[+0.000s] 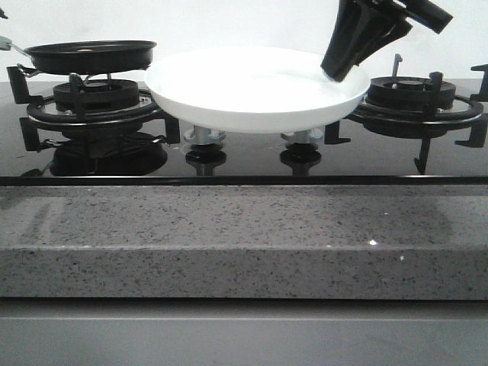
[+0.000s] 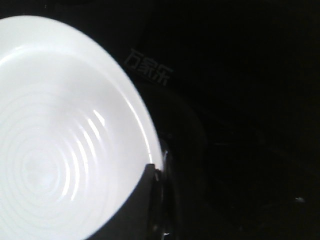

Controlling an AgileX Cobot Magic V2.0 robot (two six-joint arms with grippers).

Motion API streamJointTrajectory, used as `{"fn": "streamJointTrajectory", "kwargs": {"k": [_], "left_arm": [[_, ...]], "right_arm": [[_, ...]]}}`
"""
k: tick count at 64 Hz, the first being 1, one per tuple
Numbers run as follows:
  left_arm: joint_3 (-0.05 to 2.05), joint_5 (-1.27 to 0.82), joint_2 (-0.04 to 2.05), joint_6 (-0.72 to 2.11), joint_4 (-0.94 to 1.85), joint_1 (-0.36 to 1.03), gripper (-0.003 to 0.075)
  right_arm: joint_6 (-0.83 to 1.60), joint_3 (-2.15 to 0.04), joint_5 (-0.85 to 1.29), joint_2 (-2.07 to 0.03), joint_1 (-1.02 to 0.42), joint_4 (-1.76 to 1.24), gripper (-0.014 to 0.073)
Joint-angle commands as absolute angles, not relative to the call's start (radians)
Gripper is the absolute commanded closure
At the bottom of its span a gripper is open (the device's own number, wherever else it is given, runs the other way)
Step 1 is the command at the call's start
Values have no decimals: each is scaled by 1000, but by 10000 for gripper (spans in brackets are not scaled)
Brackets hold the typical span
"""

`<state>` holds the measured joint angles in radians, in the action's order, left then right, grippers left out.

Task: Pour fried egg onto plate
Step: 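Grasp the pale green pan handle with the left gripper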

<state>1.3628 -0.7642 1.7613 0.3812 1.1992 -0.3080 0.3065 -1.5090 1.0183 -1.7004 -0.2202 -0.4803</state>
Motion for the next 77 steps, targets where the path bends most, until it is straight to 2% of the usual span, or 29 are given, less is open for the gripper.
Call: {"fn": "streamJointTrajectory", "kwargs": {"k": [1, 17, 37, 46, 60, 77], "left_arm": [[1396, -755, 1717, 385, 1256, -308, 180], [1396, -755, 1717, 385, 1270, -308, 465], [1396, -748, 1717, 385, 1308, -308, 741], [1396, -761, 1717, 387, 1372, -312, 739], [1396, -867, 1676, 547, 1587, -328, 740], [1396, -880, 1549, 641, 1565, -288, 739]], "right_arm": [[315, -1532, 988, -1644, -219, -523, 652], [315, -1532, 988, -1644, -219, -523, 652], [315, -1532, 988, -1644, -219, -523, 652], [315, -1532, 988, -1644, -219, -523, 652], [315, -1532, 988, -1644, -219, -523, 652], [315, -1532, 988, -1644, -219, -523, 652]]}}
